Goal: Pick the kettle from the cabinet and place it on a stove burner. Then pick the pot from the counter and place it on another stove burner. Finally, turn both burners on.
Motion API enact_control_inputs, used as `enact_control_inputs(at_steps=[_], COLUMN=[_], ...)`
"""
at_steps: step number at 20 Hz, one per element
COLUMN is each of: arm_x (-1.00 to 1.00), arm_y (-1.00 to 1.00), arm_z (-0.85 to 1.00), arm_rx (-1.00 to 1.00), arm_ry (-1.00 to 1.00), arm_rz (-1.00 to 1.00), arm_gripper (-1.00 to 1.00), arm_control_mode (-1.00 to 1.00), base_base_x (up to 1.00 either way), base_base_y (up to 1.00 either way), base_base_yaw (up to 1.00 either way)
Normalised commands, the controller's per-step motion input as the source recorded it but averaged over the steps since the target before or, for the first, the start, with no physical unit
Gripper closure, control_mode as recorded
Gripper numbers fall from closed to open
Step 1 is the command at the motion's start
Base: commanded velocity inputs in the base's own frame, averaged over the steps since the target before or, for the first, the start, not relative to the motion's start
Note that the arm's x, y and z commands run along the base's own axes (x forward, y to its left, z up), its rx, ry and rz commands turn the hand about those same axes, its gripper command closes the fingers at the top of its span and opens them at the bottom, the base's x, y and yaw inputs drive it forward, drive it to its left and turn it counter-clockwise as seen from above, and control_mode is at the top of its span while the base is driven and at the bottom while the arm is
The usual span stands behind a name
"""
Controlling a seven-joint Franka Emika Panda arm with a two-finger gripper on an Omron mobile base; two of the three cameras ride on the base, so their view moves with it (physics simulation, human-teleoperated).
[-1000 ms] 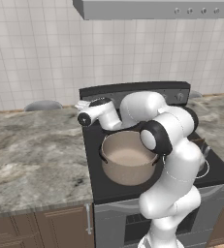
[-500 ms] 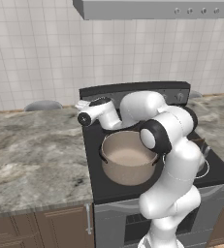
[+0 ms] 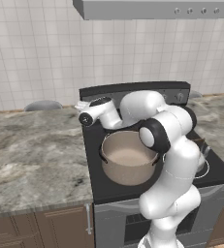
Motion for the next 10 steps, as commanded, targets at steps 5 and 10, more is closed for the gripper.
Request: enact_control_inputs(at_steps=[5, 10], arm_x=[0.14, 0.26], arm_y=[0.00, 0.00], arm_z=[-0.13, -0.02], arm_rx=[0.00, 0.00], arm_ry=[0.00, 0.00], arm_rz=[0.07, 0.06], arm_gripper=[-1.00, -1.00], arm_control_mode=[-1.00, -1.00], base_base_x=[0.00, 0.00], base_base_y=[0.00, 0.00], base_base_yaw=[0.00, 0.00])
